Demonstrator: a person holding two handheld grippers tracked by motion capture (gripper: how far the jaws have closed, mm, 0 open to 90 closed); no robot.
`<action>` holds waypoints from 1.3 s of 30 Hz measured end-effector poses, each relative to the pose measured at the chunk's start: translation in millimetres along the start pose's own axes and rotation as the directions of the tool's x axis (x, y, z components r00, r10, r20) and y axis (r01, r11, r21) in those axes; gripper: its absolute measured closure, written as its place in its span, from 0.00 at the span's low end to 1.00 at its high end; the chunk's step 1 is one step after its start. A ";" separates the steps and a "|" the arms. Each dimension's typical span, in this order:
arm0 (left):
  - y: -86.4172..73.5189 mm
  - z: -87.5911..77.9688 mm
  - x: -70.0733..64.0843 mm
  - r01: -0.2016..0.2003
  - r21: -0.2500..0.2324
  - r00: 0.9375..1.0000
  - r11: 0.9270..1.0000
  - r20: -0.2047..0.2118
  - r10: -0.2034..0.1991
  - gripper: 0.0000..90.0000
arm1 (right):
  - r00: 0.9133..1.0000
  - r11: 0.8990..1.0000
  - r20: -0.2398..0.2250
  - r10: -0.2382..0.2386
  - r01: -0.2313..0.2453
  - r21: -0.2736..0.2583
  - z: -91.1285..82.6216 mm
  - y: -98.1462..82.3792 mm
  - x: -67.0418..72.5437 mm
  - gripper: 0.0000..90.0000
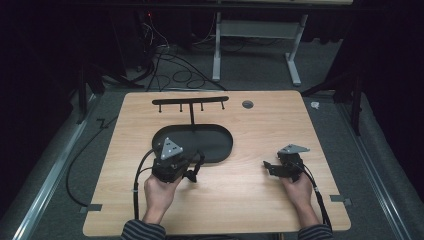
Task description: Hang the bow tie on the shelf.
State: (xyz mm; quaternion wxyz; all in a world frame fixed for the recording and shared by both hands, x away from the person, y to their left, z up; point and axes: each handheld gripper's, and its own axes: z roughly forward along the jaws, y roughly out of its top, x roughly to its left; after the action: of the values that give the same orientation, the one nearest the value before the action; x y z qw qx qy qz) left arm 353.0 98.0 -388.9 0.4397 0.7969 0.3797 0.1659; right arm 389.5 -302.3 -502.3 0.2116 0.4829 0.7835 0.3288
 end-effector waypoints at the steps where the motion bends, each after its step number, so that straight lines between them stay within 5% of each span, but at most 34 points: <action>1: 1.0 -0.6 0.2 0.002 -0.007 1.000 1.000 -0.002 -0.002 0.98 | 1.000 1.000 0.000 0.000 0.000 0.000 0.0 0.0 0.0 0.33; 14: 21.0 -13.2 19.7 0.012 -0.059 1.000 0.998 -0.012 -0.013 0.98 | 1.000 1.000 -0.001 0.000 0.000 0.000 0.0 0.0 0.0 0.33; 39: 67.1 -12.9 47.7 0.002 -0.041 0.996 0.999 -0.085 -0.006 0.98 | 1.000 1.000 -0.005 -0.005 0.005 0.003 -0.1 -0.1 0.4 0.32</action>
State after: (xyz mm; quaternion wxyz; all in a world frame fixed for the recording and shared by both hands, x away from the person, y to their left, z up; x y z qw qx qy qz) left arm 407.5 119.4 -329.5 0.4396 0.7793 0.3961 0.2065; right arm 389.2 -302.1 -502.3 0.2095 0.4803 0.7859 0.3282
